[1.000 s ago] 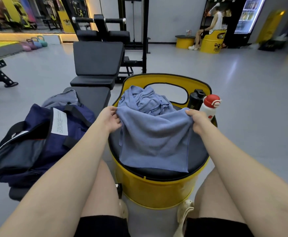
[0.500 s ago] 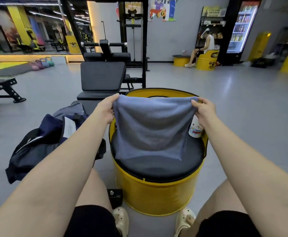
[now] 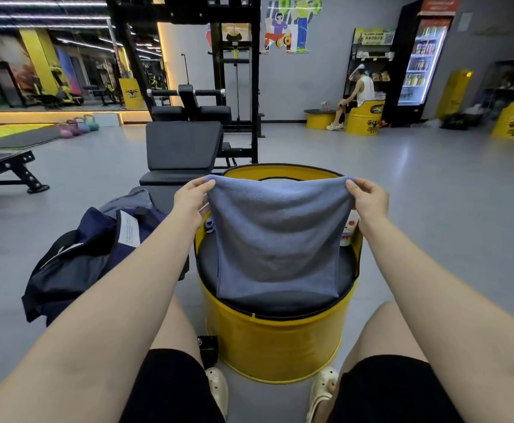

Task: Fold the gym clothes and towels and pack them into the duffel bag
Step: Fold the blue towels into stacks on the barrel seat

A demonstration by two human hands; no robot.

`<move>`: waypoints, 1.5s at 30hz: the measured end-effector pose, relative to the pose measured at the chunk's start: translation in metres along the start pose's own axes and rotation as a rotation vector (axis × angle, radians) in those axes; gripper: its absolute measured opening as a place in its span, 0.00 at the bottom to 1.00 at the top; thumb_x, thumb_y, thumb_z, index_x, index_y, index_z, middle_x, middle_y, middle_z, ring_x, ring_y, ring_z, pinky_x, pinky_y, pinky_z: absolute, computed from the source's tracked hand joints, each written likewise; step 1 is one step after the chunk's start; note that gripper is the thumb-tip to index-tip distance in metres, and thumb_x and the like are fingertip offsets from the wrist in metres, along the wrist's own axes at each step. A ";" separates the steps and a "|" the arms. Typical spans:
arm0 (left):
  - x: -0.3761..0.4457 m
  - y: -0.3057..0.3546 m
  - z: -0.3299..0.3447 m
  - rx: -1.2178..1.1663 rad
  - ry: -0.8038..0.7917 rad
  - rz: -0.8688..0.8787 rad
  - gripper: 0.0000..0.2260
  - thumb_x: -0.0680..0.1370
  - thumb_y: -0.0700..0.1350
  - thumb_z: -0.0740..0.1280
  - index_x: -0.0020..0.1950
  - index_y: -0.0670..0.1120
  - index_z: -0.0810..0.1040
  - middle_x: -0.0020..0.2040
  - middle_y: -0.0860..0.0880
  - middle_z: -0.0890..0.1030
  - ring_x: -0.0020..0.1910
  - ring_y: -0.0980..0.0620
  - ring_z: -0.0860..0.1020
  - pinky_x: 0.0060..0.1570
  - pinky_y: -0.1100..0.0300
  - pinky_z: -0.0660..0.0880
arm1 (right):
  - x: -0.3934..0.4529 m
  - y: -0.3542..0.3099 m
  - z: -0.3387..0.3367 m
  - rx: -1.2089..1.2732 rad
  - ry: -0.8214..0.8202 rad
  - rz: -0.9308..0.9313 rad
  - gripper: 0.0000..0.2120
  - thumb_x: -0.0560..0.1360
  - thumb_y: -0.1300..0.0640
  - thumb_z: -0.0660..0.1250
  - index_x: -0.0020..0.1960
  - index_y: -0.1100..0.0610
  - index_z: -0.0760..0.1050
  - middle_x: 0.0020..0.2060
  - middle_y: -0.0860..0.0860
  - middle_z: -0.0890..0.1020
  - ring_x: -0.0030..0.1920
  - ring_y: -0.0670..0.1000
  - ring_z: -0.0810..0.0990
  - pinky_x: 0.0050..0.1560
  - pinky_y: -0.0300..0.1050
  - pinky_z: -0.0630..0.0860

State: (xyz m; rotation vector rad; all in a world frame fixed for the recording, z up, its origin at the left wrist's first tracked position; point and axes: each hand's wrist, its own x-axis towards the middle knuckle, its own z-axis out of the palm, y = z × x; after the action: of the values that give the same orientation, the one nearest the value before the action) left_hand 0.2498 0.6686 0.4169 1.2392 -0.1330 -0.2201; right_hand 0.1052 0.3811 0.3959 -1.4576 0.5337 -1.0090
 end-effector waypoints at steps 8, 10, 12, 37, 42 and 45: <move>0.008 -0.034 -0.009 0.129 0.130 0.053 0.03 0.76 0.36 0.68 0.44 0.42 0.77 0.41 0.48 0.78 0.41 0.52 0.76 0.36 0.63 0.74 | 0.000 0.033 0.001 -0.236 -0.019 0.067 0.09 0.75 0.54 0.69 0.53 0.56 0.81 0.54 0.53 0.80 0.56 0.55 0.77 0.62 0.52 0.74; 0.017 -0.045 -0.013 0.149 0.166 0.055 0.06 0.76 0.37 0.69 0.52 0.40 0.78 0.43 0.47 0.78 0.44 0.51 0.77 0.37 0.64 0.75 | 0.001 0.045 0.006 -0.245 -0.022 0.094 0.09 0.76 0.54 0.69 0.53 0.55 0.81 0.52 0.52 0.79 0.55 0.54 0.76 0.62 0.51 0.74; 0.028 -0.057 -0.016 0.169 0.174 0.037 0.10 0.76 0.37 0.69 0.57 0.38 0.78 0.42 0.47 0.78 0.43 0.51 0.77 0.38 0.63 0.75 | 0.003 0.056 0.012 -0.269 -0.019 0.084 0.08 0.76 0.55 0.69 0.52 0.56 0.81 0.48 0.51 0.79 0.53 0.53 0.77 0.58 0.50 0.75; 0.160 -0.210 -0.027 0.463 0.169 -0.341 0.11 0.78 0.41 0.67 0.59 0.43 0.76 0.49 0.47 0.79 0.41 0.55 0.76 0.37 0.63 0.72 | 0.077 0.229 0.069 -0.612 -0.282 0.407 0.11 0.75 0.58 0.69 0.57 0.58 0.78 0.46 0.51 0.81 0.51 0.51 0.78 0.57 0.50 0.76; 0.151 -0.225 -0.045 0.679 0.137 -0.402 0.14 0.76 0.40 0.69 0.61 0.43 0.75 0.56 0.46 0.78 0.53 0.48 0.75 0.57 0.51 0.73 | 0.060 0.238 0.048 -0.797 -0.359 0.493 0.15 0.76 0.56 0.68 0.62 0.57 0.76 0.55 0.53 0.80 0.55 0.53 0.77 0.56 0.47 0.74; 0.153 -0.225 -0.043 0.741 0.104 -0.376 0.16 0.76 0.40 0.68 0.63 0.42 0.74 0.58 0.45 0.77 0.55 0.48 0.75 0.57 0.52 0.73 | 0.058 0.237 0.047 -0.843 -0.337 0.499 0.17 0.77 0.56 0.68 0.65 0.58 0.74 0.59 0.54 0.79 0.59 0.55 0.77 0.58 0.47 0.72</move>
State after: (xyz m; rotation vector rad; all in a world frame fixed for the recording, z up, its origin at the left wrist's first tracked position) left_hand 0.3862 0.6024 0.1870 2.0095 0.1268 -0.4557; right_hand 0.2297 0.3196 0.1896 -2.0251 1.0798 -0.1031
